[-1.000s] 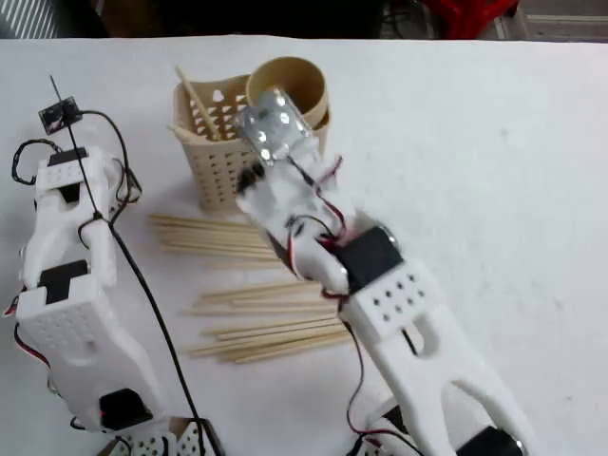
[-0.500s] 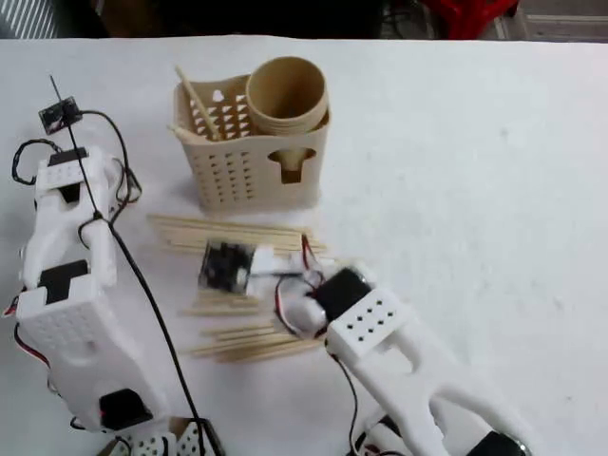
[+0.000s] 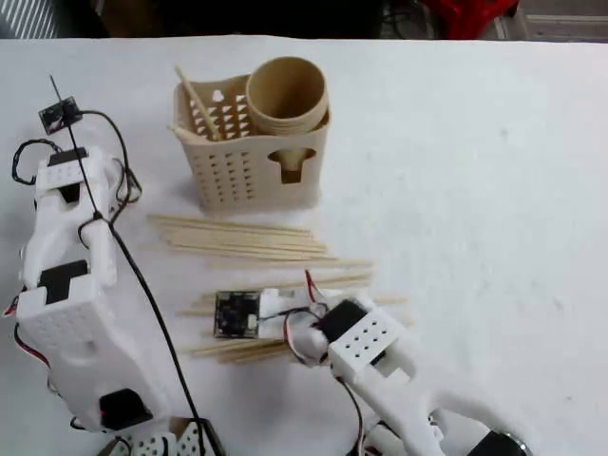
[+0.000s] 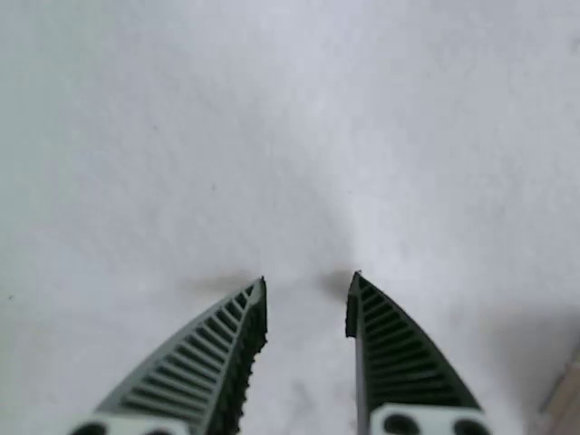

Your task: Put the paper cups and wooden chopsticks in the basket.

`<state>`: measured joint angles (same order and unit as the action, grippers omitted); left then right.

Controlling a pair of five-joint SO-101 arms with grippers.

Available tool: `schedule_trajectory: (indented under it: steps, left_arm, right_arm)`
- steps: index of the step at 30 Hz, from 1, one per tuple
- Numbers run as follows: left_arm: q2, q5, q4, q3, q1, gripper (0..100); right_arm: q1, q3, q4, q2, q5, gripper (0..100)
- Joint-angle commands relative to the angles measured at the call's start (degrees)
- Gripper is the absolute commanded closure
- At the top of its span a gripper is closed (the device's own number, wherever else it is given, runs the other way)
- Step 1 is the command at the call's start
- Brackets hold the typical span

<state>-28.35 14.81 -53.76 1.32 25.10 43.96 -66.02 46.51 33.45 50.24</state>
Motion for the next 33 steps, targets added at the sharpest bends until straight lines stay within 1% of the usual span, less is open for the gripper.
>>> schedule_trajectory:
  steps: [1, 7, 9, 13, 16, 19, 20, 22, 23, 26, 28, 31, 33]
  left_arm:
    - [0.31, -0.7, 1.05, -0.7, -1.45, 84]
    - [0.22, -0.79, 1.14, -0.62, -1.54, 84]
    - [-0.13, -0.97, 2.37, -0.26, -1.19, 84]
    - [-1.27, -4.66, 2.55, -0.7, -1.01, 84]
    - [-0.48, -4.84, 2.55, -0.35, -1.01, 84]
    - [0.84, -5.54, -1.49, -0.35, -0.75, 84]
    - [1.19, -7.03, -2.37, -0.35, -0.75, 84]
    - [1.54, -10.81, -2.37, -0.26, -0.57, 84]
    - [1.54, -11.43, -2.29, -0.26, -0.13, 84]
    - [1.54, -10.46, -2.2, -0.26, 0.4, 84]
    - [1.45, -10.46, -2.2, -0.26, 0.22, 84]
    - [1.45, -10.29, -2.2, -0.26, 0.22, 84]
    - [1.36, -10.2, -2.2, -0.26, 0.22, 84]
  right_arm:
    - [2.59, -0.53, -1.01, 1.89, 0.35, 96.1]
    - [2.59, -0.97, -2.68, 1.89, 0.26, 96.1]
    - [2.59, -0.97, -2.68, 1.89, 0.26, 96.1]
    - [2.59, -1.41, -2.68, 2.42, 0.26, 96.1]
    - [2.59, -1.41, -2.68, 2.33, 0.09, 96.1]
    - [2.51, -1.32, -4.62, 1.89, -3.08, 95.7]
    - [2.42, -1.41, -4.97, 1.89, -3.43, 95.7]
    - [1.63, -1.41, -5.32, 1.89, -3.6, 95.6]
    - [1.54, -1.14, -5.41, 1.89, -3.69, 95.6]
    - [0.22, -0.53, -6.11, 1.8, -3.69, 95.3]
    - [-0.75, -0.35, -6.29, 1.8, -3.69, 92.2]
    - [-0.84, -0.35, -6.29, 1.8, -3.6, 85.0]
    - [-0.84, -0.09, -6.37, 1.8, -3.16, 82.8]
